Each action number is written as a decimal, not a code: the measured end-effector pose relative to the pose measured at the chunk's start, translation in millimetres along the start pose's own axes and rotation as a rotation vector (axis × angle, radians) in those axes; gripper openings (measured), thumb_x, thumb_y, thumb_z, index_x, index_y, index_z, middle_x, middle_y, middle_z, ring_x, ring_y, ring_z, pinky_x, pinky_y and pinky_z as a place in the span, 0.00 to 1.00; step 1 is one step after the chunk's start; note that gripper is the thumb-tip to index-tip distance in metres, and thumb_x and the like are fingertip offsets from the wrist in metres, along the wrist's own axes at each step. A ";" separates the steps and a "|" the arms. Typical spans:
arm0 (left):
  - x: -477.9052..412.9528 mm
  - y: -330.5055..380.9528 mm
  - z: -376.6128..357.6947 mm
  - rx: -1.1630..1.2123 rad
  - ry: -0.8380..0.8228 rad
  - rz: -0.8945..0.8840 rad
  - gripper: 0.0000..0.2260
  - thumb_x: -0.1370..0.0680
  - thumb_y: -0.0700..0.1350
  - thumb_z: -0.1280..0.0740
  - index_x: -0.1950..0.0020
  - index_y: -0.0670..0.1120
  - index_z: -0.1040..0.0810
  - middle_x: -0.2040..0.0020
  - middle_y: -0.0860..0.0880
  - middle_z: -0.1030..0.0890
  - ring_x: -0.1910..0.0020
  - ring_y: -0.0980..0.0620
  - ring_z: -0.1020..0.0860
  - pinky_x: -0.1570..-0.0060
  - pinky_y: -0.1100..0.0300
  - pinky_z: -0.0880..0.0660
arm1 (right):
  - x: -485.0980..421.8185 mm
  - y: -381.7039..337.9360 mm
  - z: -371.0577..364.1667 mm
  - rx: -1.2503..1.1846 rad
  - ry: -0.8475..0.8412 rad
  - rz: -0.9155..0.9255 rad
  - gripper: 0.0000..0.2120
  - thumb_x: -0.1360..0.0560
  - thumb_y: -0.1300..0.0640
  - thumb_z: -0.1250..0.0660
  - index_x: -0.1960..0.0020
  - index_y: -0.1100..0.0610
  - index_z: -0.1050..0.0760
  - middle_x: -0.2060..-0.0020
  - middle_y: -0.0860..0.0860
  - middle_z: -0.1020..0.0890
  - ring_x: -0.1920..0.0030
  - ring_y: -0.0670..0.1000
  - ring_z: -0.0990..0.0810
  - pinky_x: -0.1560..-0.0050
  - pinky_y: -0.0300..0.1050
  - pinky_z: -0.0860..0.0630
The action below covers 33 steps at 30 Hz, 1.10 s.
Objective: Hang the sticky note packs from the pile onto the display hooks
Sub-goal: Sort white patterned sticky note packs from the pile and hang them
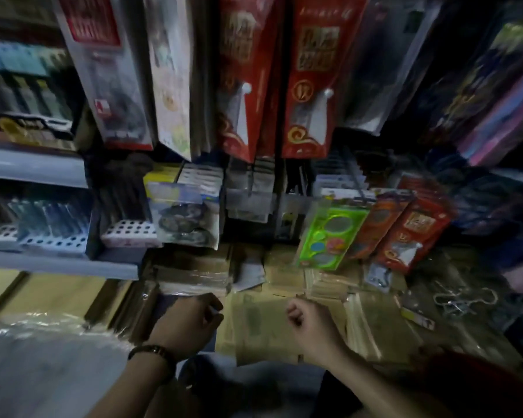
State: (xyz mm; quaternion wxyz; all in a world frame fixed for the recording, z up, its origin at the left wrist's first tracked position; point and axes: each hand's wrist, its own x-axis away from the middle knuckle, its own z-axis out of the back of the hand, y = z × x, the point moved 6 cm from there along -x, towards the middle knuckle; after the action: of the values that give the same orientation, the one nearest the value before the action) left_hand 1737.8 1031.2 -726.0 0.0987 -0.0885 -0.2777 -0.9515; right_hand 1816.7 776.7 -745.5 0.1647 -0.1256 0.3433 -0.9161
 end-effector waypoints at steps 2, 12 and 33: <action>-17.2 -16.9 -15.9 0.008 -0.015 0.062 0.09 0.18 0.55 0.31 0.39 0.58 0.19 0.47 0.58 0.15 0.50 0.57 0.17 0.50 0.57 0.19 | -21.2 23.4 -44.1 0.069 -0.109 -0.061 0.08 0.22 0.59 0.29 0.56 0.48 0.22 0.60 0.45 0.17 0.56 0.44 0.17 0.53 0.46 0.19; -52.8 -78.5 -71.6 0.078 -0.170 0.306 0.07 0.18 0.56 0.35 0.43 0.59 0.21 0.42 0.53 0.17 0.42 0.48 0.18 0.47 0.53 0.20 | -159.4 94.2 -188.7 0.878 -0.432 0.049 0.31 0.21 0.51 0.30 0.20 0.46 0.35 0.15 0.58 0.54 0.17 0.65 0.53 0.20 0.63 0.45; -66.4 -72.1 -74.8 0.172 -0.225 0.292 0.07 0.15 0.56 0.36 0.53 0.61 0.28 0.50 0.57 0.20 0.53 0.56 0.20 0.56 0.59 0.24 | -261.5 153.9 -256.9 1.193 -0.459 0.072 0.33 0.14 0.47 0.43 0.13 0.52 0.50 0.18 0.63 0.72 0.17 0.69 0.69 0.20 0.74 0.61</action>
State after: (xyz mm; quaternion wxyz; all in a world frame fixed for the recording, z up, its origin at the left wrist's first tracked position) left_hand 1776.3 1059.1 -839.7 0.2113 -0.2250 -0.3513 -0.8839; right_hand 2000.7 919.8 -1067.6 0.3062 -0.1938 -0.2658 -0.8933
